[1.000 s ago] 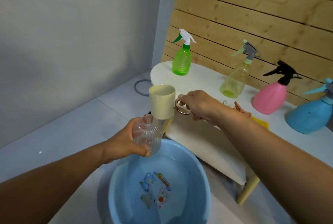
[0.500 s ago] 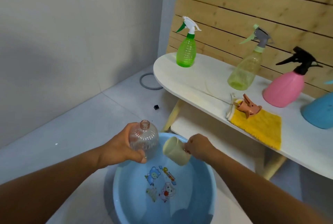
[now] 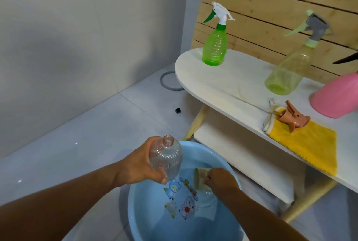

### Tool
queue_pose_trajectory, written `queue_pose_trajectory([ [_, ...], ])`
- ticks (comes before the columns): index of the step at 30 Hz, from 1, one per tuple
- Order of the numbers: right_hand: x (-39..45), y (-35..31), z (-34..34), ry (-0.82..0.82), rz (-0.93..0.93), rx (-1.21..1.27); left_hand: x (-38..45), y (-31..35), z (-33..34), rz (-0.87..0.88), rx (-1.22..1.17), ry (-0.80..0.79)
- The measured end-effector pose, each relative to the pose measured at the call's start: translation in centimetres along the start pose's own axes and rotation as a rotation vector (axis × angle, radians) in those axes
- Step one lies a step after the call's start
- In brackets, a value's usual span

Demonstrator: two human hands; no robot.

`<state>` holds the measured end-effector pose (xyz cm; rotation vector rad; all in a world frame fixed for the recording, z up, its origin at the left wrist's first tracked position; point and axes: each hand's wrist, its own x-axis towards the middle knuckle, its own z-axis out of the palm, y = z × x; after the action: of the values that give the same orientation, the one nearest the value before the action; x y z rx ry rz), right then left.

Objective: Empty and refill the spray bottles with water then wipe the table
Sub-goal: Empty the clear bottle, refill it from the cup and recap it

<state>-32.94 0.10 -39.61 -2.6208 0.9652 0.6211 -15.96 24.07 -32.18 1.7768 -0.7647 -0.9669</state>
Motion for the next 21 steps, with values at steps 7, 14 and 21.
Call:
queue_pose_trajectory([
  [7, 0.3, 0.0, 3.3, -0.08, 0.023, 0.017, -0.4, -0.6, -0.5, -0.007, -0.009, 0.019],
  [14, -0.2, 0.0, 3.9, -0.031, 0.093, 0.244, -0.6, -0.5, -0.5, 0.003, 0.036, 0.019],
  [21, -1.7, 1.5, 0.5, 0.053, 0.137, 0.681, -1.5, 0.0, -0.6, 0.023, 0.037, 0.007],
])
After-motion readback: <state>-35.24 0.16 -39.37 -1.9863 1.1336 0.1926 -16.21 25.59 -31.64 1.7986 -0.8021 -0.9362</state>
